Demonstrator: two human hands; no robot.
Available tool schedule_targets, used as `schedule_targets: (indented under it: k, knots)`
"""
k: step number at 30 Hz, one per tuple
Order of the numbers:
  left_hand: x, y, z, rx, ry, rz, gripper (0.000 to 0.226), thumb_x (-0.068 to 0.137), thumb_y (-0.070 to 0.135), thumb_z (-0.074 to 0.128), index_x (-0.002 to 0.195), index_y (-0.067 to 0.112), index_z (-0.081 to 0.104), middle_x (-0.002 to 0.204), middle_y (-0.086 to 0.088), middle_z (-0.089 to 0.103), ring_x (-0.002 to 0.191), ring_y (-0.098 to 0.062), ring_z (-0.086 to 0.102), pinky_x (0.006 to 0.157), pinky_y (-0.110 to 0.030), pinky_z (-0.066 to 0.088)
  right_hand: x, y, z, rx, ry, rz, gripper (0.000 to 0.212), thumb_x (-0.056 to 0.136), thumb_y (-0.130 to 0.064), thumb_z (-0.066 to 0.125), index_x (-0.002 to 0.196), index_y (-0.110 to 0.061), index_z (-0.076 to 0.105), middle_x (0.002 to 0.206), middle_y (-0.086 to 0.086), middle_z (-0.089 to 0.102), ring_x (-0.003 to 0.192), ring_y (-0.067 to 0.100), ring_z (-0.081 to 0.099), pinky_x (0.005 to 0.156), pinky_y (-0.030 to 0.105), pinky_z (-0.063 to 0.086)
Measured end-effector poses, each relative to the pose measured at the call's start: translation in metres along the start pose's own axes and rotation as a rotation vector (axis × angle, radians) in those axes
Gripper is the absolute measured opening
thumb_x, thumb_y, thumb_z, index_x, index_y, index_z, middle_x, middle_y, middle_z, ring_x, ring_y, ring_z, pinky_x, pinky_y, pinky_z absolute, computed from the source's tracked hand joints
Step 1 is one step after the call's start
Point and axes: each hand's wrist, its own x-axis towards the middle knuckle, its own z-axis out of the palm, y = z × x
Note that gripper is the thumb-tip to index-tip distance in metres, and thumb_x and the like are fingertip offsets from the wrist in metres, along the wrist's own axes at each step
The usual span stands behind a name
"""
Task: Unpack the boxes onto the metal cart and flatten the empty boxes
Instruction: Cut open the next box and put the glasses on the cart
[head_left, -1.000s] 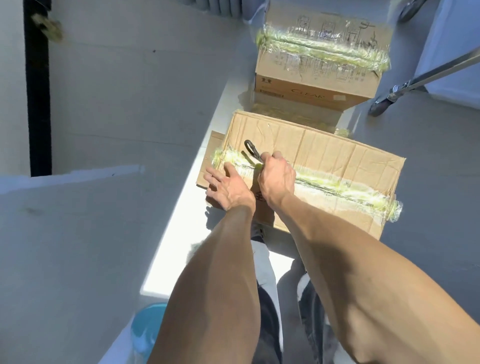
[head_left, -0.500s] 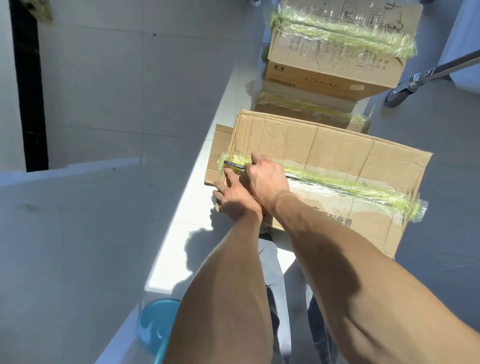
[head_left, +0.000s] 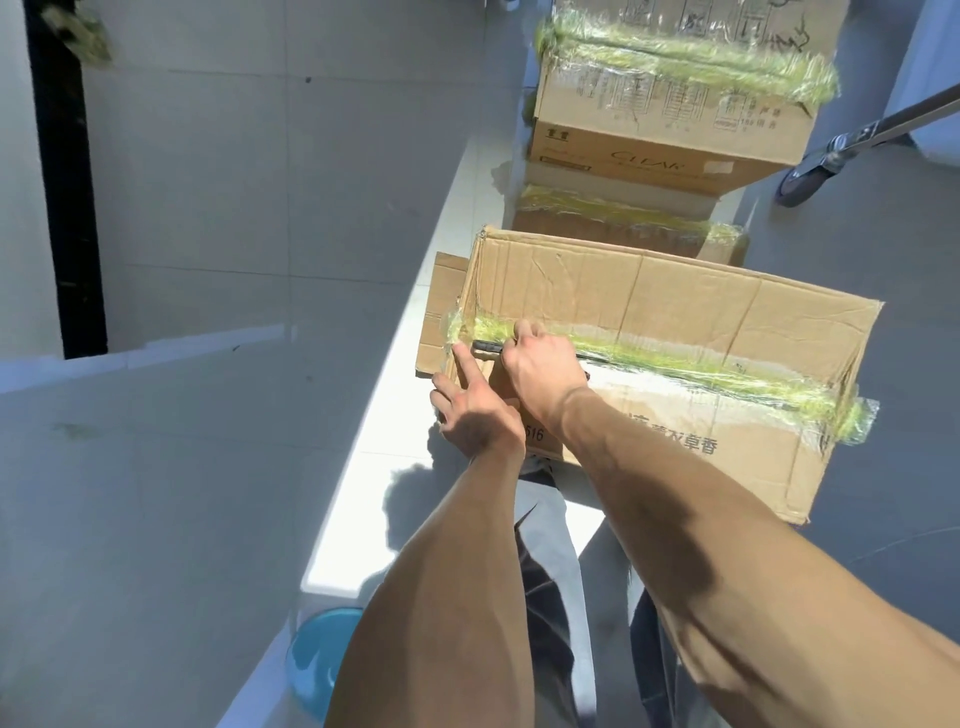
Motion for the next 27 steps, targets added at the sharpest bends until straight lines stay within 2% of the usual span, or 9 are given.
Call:
schedule_targets:
  k: [4,7,15,17,18,20,23,25,27]
  knots:
    - [0.0,0.006,-0.002,0.06,-0.031,-0.041,0.113,0.084,0.032,0.075,0.155,0.035,-0.012,0.151,-0.016,0.022,0.132,-0.03,0.032,0.093,-0.046,0.05,-0.007,0.008,0.001,0.019,-0.013,0.054,0.025,0.096,-0.002,0.049,0.119,-0.003,0.059,0.125,0.017,0.05,0.112,0.029,0.054,0.079,0.037,0.052]
    - [-0.001,0.009,-0.001,0.094,-0.03,-0.058,0.115,0.082,0.034,0.076,0.155,0.035,-0.013,0.15,-0.016,0.024,0.131,-0.029,0.034,0.09,-0.044,0.051,-0.015,0.023,0.009,-0.003,-0.012,0.053,0.029,0.096,0.004,0.042,0.118,-0.002,0.059,0.123,0.017,0.052,0.11,0.03,0.056,0.075,0.037,0.051]
    - [-0.004,0.009,0.008,0.117,0.01,-0.085,0.121,0.079,0.037,0.08,0.154,0.035,-0.015,0.149,-0.021,0.027,0.131,-0.032,0.036,0.09,-0.046,0.05,-0.053,0.074,0.034,-0.062,-0.106,0.161,0.026,0.096,-0.002,0.047,0.118,-0.01,0.058,0.113,0.013,0.049,0.1,0.024,0.053,0.072,0.033,0.056]
    - [-0.006,0.013,0.011,0.132,0.037,-0.096,0.118,0.08,0.033,0.078,0.155,0.032,-0.014,0.156,-0.026,0.017,0.138,-0.034,0.03,0.093,-0.044,0.046,-0.065,0.088,0.041,-0.086,-0.09,0.174,0.025,0.098,-0.004,0.045,0.119,-0.01,0.058,0.114,0.012,0.049,0.102,0.023,0.052,0.073,0.032,0.055]
    - [-0.01,0.018,0.014,0.154,0.062,-0.084,0.116,0.081,0.029,0.076,0.155,0.03,-0.012,0.159,-0.028,0.007,0.144,-0.035,0.021,0.097,-0.044,0.041,-0.07,0.091,0.042,-0.094,-0.085,0.178,0.025,0.098,-0.006,0.045,0.119,-0.009,0.057,0.115,0.013,0.048,0.102,0.023,0.052,0.072,0.031,0.052]
    - [-0.017,0.03,0.019,0.202,0.142,0.036,0.11,0.079,0.015,0.073,0.157,0.026,-0.004,0.161,-0.028,-0.007,0.15,-0.037,0.003,0.108,-0.046,0.03,-0.076,0.089,0.041,-0.096,-0.072,0.195,0.025,0.097,-0.005,0.045,0.12,-0.008,0.053,0.114,0.013,0.046,0.1,0.024,0.049,0.066,0.031,0.046]
    - [-0.034,0.05,0.024,0.204,0.138,0.293,0.088,0.081,0.006,0.068,0.153,0.02,0.02,0.163,-0.022,-0.005,0.151,-0.034,0.001,0.119,-0.046,0.016,-0.08,0.087,0.035,-0.021,-0.049,0.29,0.029,0.094,0.002,0.039,0.118,-0.008,0.05,0.11,0.013,0.043,0.098,0.026,0.048,0.07,0.036,0.048]
    - [-0.046,0.062,0.025,0.18,0.129,0.408,0.058,0.082,0.01,0.067,0.136,0.016,0.046,0.16,-0.017,0.016,0.147,-0.032,0.017,0.118,-0.042,0.024,-0.085,0.096,0.034,0.022,-0.042,0.329,0.031,0.095,0.002,0.037,0.122,-0.009,0.046,0.107,0.013,0.043,0.096,0.028,0.05,0.078,0.042,0.053]
    - [-0.054,0.067,0.027,0.147,0.138,0.468,0.037,0.084,0.008,0.062,0.121,0.012,0.058,0.149,-0.013,0.034,0.135,-0.028,0.033,0.107,-0.038,0.037,-0.092,0.109,0.035,0.035,-0.04,0.321,0.038,0.097,0.0,0.036,0.133,-0.014,0.036,0.108,0.014,0.042,0.09,0.026,0.052,0.076,0.041,0.055]
